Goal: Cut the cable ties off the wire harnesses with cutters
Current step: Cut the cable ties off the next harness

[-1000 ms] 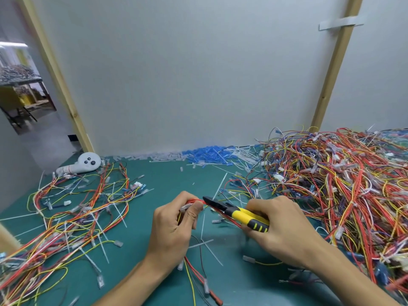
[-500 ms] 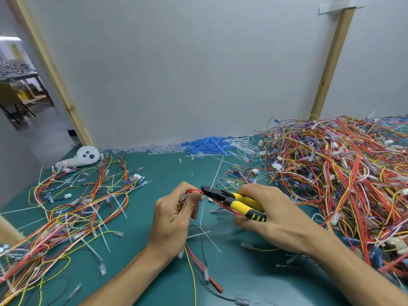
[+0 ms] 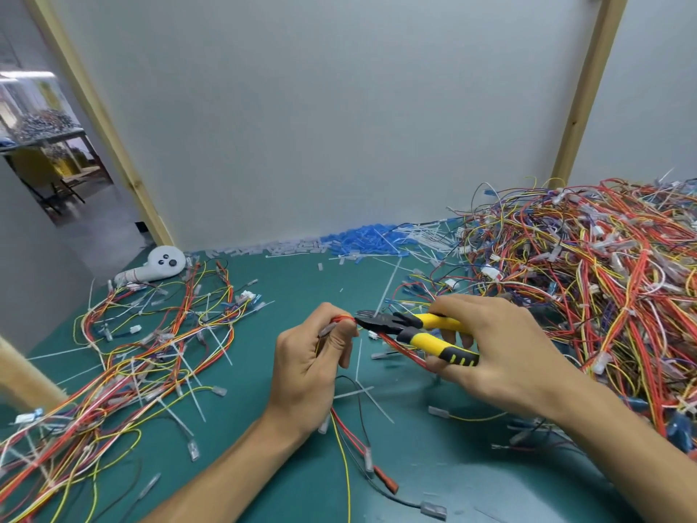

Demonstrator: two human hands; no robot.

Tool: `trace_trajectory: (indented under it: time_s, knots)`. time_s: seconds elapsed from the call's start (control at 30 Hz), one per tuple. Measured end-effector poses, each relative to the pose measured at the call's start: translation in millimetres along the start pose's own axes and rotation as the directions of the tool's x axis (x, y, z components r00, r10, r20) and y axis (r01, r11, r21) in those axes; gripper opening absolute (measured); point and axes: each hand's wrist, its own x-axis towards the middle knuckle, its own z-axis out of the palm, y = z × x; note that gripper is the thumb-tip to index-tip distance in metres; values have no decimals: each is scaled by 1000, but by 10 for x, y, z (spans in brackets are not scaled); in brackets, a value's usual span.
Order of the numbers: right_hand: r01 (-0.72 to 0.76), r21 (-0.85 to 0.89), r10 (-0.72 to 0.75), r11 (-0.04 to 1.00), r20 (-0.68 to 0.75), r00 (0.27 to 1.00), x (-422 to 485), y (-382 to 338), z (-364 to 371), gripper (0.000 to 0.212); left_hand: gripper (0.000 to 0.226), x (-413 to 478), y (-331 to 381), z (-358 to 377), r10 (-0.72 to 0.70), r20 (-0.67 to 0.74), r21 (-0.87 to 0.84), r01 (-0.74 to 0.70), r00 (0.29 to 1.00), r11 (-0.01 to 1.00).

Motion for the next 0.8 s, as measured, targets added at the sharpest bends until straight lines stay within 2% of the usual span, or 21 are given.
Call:
trace_trajectory:
  time_s: [0.23, 0.4, 0.57, 0.7, 0.8]
  knots:
    - [19, 66, -22, 998, 45, 999, -10, 35, 95, 40, 43, 8, -20, 2, 21, -16, 6, -21, 1000, 1000]
    - [20, 172, -26, 985, 37, 999, -16, 87, 120, 54, 34, 9, -3, -11, 15, -6, 17, -15, 1000, 1000]
    - [66, 147, -63, 987, -25, 998, 15, 61, 113, 28, 30, 5, 2, -20, 22, -9, 30, -22, 1000, 999]
    - [-8, 196, 15, 981, -36, 999, 5, 72, 48, 40, 29, -5, 2, -22, 44, 9, 36, -44, 999, 998]
    - [-15, 67, 19, 998, -61, 998, 4, 42, 37, 40, 31, -6, -1, -26, 21, 7, 29, -21, 1000, 999]
